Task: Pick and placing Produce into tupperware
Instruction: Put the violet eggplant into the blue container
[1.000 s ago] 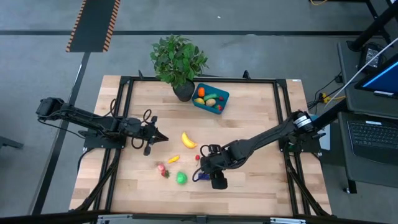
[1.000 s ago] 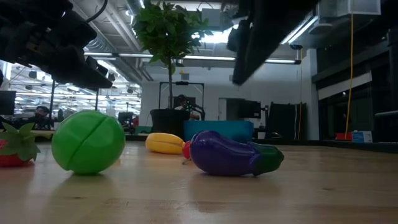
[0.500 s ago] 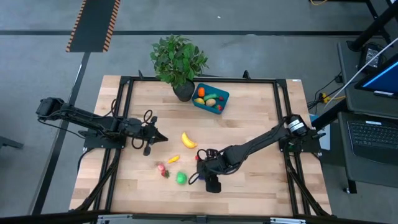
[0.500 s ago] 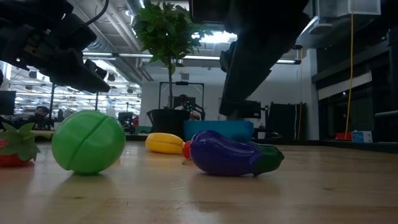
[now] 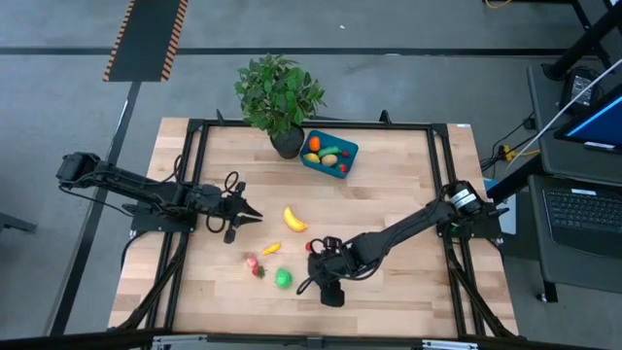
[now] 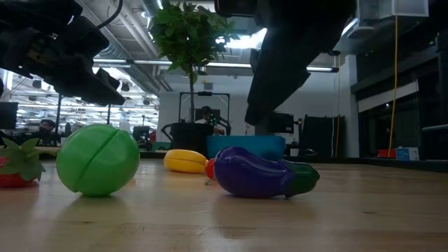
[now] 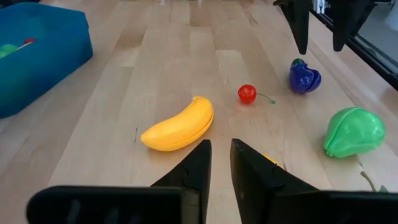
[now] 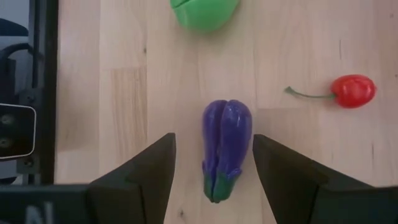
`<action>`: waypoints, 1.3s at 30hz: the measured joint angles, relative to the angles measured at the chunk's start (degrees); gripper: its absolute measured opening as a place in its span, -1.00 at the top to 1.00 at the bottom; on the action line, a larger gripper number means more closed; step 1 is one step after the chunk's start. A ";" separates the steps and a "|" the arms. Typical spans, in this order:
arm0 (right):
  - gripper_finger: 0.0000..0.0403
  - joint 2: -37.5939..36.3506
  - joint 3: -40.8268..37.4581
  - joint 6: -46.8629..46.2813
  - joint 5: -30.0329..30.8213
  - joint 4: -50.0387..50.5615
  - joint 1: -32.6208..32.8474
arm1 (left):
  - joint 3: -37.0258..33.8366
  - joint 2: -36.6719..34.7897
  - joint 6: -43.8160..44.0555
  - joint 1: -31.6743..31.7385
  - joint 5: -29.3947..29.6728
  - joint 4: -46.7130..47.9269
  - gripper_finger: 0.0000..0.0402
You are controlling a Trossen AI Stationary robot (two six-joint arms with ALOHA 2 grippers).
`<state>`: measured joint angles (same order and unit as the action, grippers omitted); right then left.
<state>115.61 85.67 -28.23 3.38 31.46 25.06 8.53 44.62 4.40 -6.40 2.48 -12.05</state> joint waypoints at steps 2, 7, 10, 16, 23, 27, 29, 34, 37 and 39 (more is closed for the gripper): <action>-0.07 0.00 0.00 -0.11 0.26 0.02 0.29 | -0.01 0.00 0.00 -0.02 0.00 0.02 0.70; -0.07 0.00 0.00 -2.00 1.41 -0.53 1.22 | 0.00 0.00 0.00 -0.01 0.00 0.02 0.65; -0.07 0.00 0.00 -3.13 1.55 -1.06 2.01 | -0.02 0.00 0.00 -0.02 0.00 0.03 0.62; -0.07 0.00 0.00 -4.55 1.63 -1.92 2.87 | 0.00 0.00 0.00 -0.01 0.00 0.04 0.57; -0.07 1.72 0.00 -4.50 4.21 -1.77 2.91 | -0.01 0.00 -0.02 0.00 0.00 0.04 0.53; -0.07 3.43 -0.02 -4.48 4.16 -1.77 2.91 | -0.01 0.00 -0.02 -0.01 0.00 0.07 0.52; -0.07 3.92 -0.02 -4.43 4.16 -1.76 2.91 | -0.02 0.00 -0.02 -0.01 0.00 0.07 0.51; -0.07 3.98 -0.02 -4.27 4.79 -1.11 2.91 | 0.00 0.00 -0.02 0.00 0.02 0.07 0.49; -0.07 3.98 -0.02 -4.33 6.00 0.10 2.91 | -0.02 0.00 -0.02 0.00 0.00 0.07 0.50; -0.07 3.98 -0.02 -4.44 6.08 1.29 2.90 | -0.01 0.00 -0.02 0.00 0.00 0.07 0.52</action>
<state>119.59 85.65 -32.67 9.46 32.75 27.95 8.52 44.62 4.38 -6.39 2.48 -11.99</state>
